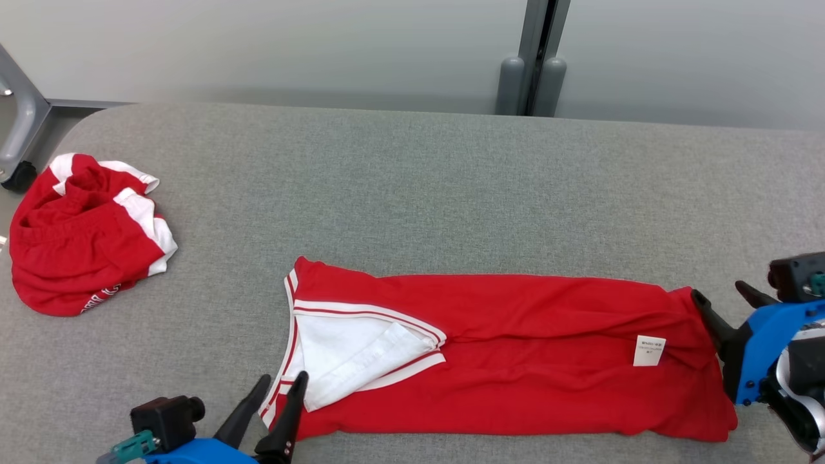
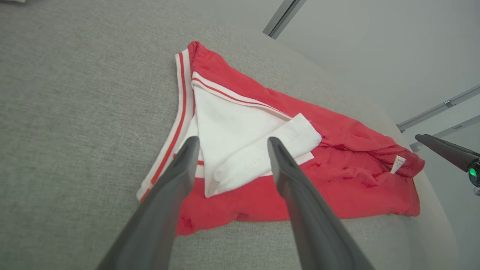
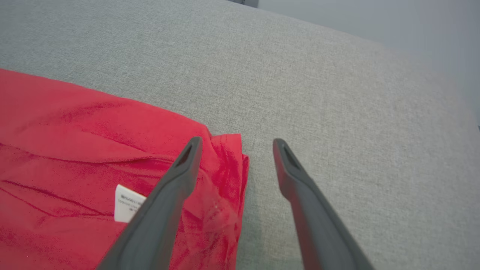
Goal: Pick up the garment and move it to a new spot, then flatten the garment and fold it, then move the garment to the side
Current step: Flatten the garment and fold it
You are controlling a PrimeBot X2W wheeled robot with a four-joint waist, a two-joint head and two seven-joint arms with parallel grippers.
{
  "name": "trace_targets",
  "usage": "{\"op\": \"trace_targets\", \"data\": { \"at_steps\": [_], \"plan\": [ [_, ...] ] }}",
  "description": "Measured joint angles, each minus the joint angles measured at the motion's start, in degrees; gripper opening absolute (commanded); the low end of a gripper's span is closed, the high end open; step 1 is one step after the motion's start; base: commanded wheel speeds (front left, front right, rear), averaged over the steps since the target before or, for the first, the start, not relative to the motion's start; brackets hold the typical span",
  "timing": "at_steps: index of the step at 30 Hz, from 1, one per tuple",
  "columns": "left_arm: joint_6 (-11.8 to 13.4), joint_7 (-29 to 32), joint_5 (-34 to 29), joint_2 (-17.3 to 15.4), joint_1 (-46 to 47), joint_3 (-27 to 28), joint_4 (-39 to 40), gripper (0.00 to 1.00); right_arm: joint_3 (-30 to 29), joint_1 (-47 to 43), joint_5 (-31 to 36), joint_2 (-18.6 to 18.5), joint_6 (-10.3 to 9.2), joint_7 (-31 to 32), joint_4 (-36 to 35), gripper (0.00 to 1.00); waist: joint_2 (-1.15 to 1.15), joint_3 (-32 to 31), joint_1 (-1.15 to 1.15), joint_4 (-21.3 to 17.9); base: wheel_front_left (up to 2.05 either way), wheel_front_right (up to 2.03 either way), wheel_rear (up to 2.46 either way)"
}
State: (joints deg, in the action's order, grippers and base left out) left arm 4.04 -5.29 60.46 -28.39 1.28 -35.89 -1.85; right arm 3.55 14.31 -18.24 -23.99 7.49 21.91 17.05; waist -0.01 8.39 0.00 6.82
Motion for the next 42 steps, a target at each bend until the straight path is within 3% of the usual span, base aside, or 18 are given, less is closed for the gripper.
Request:
{"op": "trace_targets", "data": {
  "at_steps": [8, 12, 16, 26, 31, 42],
  "plan": [
    [1.38, -8.71, -6.65, 1.78, 3.41, 4.12, -5.47, 1.0, -12.03, -8.25, 1.12, 10.67, 0.0, -3.82, -9.67, 1.0, 0.0, -1.97, 0.0, 0.54, 0.0, 0.0, 0.0],
    [3.14, -9.56, -14.12, 3.03, 6.42, 6.57, -8.4, 1.0, -17.06, -10.31, 2.44, 17.15, 0.0, -7.06, -11.45, 1.0, 0.01, -2.56, 0.0, 0.48, 0.0, 0.0, 0.0],
    [3.49, -9.7, -22.53, 6.54, 8.1, 11.24, -9.68, 1.0, -19.39, -11.82, 4.69, 20.28, -0.01, -10.21, -11.0, 1.0, 0.01, -2.98, 0.0, 0.16, 0.0, 0.0, 0.0],
    [0.91, -9.71, -30.59, 10.39, 8.02, 17.88, -14.22, 1.0, -19.06, -9.98, 6.03, 21.04, -0.01, -14.51, -4.46, 1.0, 0.01, -2.22, 0.0, -1.43, 0.0, 0.0, 0.0],
    [-1.15, -9.71, -33.42, 13.08, 6.16, 21.93, -14.35, 1.0, -17.46, -5.28, 4.09, 21.07, -0.01, -15.17, 3.19, 1.0, 0.01, -0.96, 0.0, -1.82, 0.0, 0.0, 0.0],
    [-4.34, -9.71, -36.62, 16.1, 5.87, 25.86, -15.64, 1.0, -19.01, -0.11, 12.59, 21.13, -0.01, -12.92, 14.08, 1.0, 0.02, -0.14, 0.0, -0.8, 0.0, 0.0, 0.0]
  ]
}}
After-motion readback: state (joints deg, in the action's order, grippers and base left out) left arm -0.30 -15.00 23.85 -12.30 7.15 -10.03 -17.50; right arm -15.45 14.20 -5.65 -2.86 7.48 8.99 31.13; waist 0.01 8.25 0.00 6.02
